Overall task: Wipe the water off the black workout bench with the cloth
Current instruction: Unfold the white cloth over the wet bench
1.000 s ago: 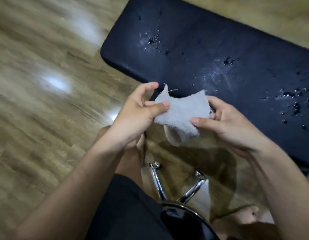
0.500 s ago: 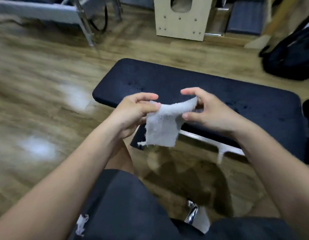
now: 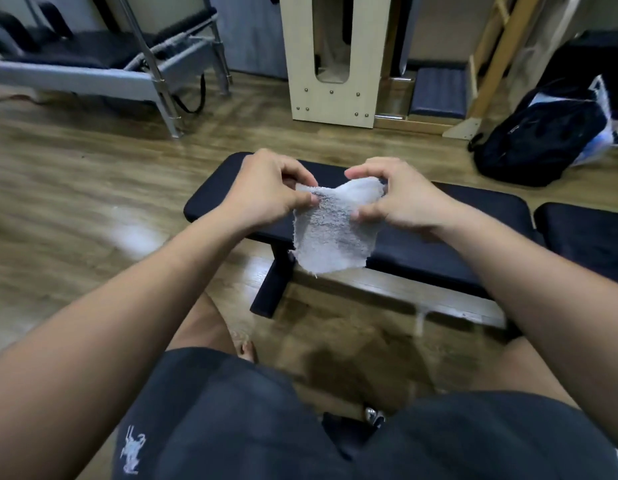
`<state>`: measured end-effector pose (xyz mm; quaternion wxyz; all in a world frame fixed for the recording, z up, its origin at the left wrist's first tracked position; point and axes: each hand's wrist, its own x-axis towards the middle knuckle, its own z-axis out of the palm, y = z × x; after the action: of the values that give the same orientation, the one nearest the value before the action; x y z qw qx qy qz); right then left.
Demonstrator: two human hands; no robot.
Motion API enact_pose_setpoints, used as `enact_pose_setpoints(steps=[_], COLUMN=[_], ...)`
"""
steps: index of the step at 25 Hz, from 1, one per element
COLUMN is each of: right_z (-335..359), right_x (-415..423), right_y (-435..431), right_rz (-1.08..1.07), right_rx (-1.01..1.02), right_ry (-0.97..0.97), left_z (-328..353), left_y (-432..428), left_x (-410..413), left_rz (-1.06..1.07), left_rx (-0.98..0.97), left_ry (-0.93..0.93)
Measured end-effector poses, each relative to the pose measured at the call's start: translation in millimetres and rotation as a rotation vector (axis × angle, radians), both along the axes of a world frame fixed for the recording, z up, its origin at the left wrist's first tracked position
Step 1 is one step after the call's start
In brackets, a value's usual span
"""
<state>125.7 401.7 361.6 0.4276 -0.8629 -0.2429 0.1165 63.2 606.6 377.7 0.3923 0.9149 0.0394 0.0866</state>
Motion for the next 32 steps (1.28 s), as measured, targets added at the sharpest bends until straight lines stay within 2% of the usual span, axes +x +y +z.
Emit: enact_pose_setpoints(steps=[2,4,5,8,11,15,18,19,21,24,25,26,28,29,32], right_z=[11.6,20.9,24.2,33.5,30.2,-12.4,-51.6,-62.4,-79.0,-107.5,-116.3,-123.3,-133.2,-133.6,-133.9], right_x=[-4.9,-7.5,-9.1,-14.2,-18.8,-30.7,-32.4,-31.3,-30.4,-26.5,-25.9,-25.3,-21.3,-19.7,-7.5], right_y=[7.4,10.1,10.0,8.9,16.8,29.2,37.8,43.3,52.5,73.1,81.1,90.6,105.7,110.6,135.4], right_rz=[0.065,0.097,0.105,0.102,0.026,-0.203,-0.268,-0.262,-0.214,-0.081,-0.021,0.032,0.047,0.007,-0.246], right_rx=[-0.162,-0.228,-0.198,-0.048,0.146,0.569,0.643,0.616,0.427,-0.172,-0.326,-0.394,-0.376,-0.327,-0.077], right_ry=[-0.187,-0.202,-0.164,-0.012,0.139,0.635,0.828,0.823,0.689,0.277,0.16,0.083,0.032,0.065,0.314], left_z=[6.0,14.9,19.4,19.4,2.4,-28.5,-61.4,-73.1,-92.1,-127.2,-139.5,-151.0,-160.1,-156.9,-150.6], left_y=[5.0,11.9,15.3,23.0,20.0,13.3,29.3,37.9,52.8,70.7,77.9,87.2,106.8,116.5,150.6], left_x=[-1.2,-4.2,-8.1,-17.3,-16.8,-25.6,-36.9,-37.9,-36.7,-25.4,-20.6,-15.0,-2.9,3.8,32.0], left_rz=[-0.029,-0.073,-0.091,-0.114,-0.033,0.174,0.264,0.247,0.133,-0.03,-0.065,-0.097,-0.147,-0.159,-0.156], left_rx=[0.011,0.012,0.0,-0.164,-0.265,-0.469,-0.635,-0.623,-0.373,-0.012,0.052,0.099,0.106,0.053,-0.149], left_ry=[-0.038,-0.033,-0.03,-0.016,0.045,0.186,0.333,0.351,0.345,0.342,0.347,0.338,0.313,0.317,0.376])
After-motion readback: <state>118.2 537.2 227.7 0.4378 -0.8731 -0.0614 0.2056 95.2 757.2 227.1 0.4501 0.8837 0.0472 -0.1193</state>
